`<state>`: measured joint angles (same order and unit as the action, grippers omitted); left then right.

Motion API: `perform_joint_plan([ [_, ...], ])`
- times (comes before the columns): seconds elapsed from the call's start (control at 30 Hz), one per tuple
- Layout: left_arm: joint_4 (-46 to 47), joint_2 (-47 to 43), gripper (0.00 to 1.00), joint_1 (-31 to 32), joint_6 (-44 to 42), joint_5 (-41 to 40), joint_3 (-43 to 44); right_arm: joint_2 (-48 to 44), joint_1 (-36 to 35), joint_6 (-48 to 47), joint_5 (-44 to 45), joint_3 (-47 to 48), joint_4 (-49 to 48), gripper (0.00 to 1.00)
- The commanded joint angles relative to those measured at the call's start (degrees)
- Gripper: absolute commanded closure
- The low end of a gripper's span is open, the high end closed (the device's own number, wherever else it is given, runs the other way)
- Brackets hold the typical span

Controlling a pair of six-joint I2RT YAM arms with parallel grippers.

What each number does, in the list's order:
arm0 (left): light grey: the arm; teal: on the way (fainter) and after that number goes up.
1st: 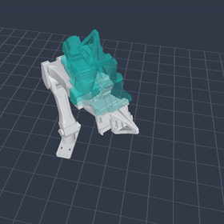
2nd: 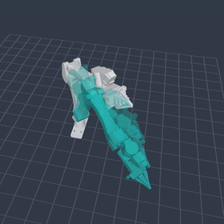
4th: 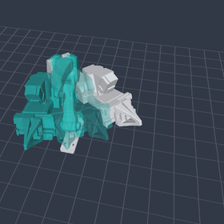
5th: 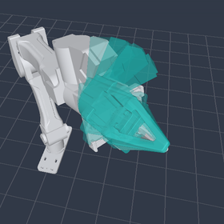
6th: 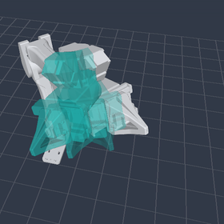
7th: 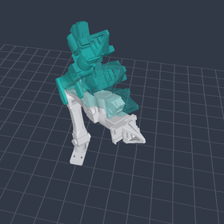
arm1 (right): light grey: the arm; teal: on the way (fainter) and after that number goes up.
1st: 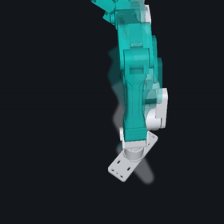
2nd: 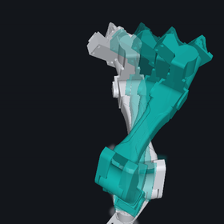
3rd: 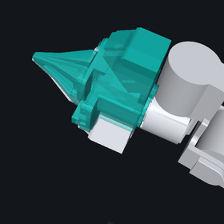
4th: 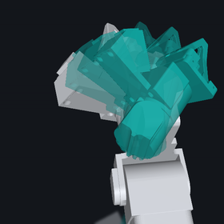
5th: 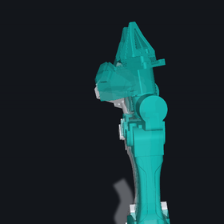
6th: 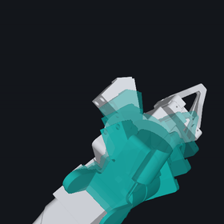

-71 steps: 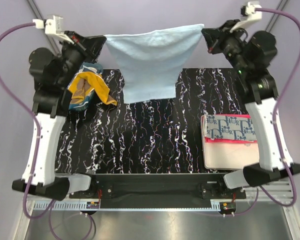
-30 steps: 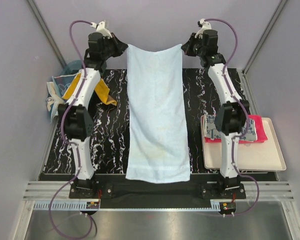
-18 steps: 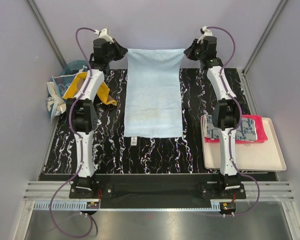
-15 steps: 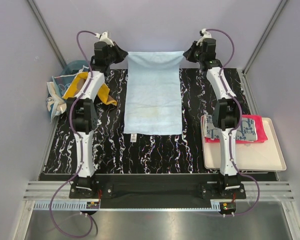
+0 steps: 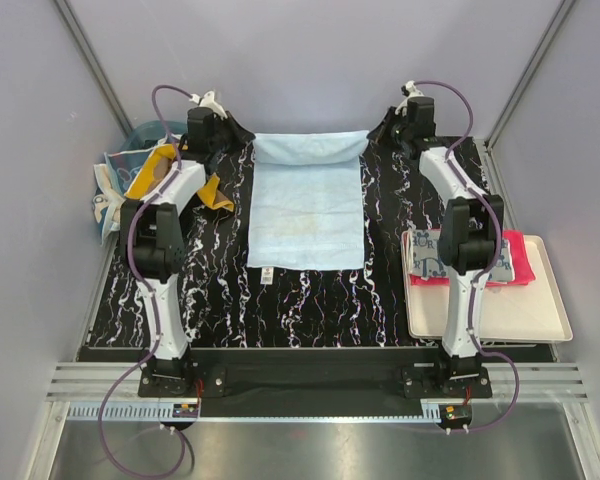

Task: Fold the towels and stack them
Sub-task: Fold the towel

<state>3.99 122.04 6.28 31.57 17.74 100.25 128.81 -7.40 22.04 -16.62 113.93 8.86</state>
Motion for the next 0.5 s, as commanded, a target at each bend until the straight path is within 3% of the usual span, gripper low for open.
perform_joint_plan([
  [0.0, 5.7, -7.4, 1.00, -0.1, 0.2, -0.2, -4.1, -8.7, -0.3, 2.0, -1.7, -5.5, -5.0, 1.00],
  [0.47, 8.3, -21.0, 1.00, 2.0, 0.5, -0.5, -23.9, -22.2, -2.0, 3.0, -1.9, -24.9, -7.0, 1.00],
])
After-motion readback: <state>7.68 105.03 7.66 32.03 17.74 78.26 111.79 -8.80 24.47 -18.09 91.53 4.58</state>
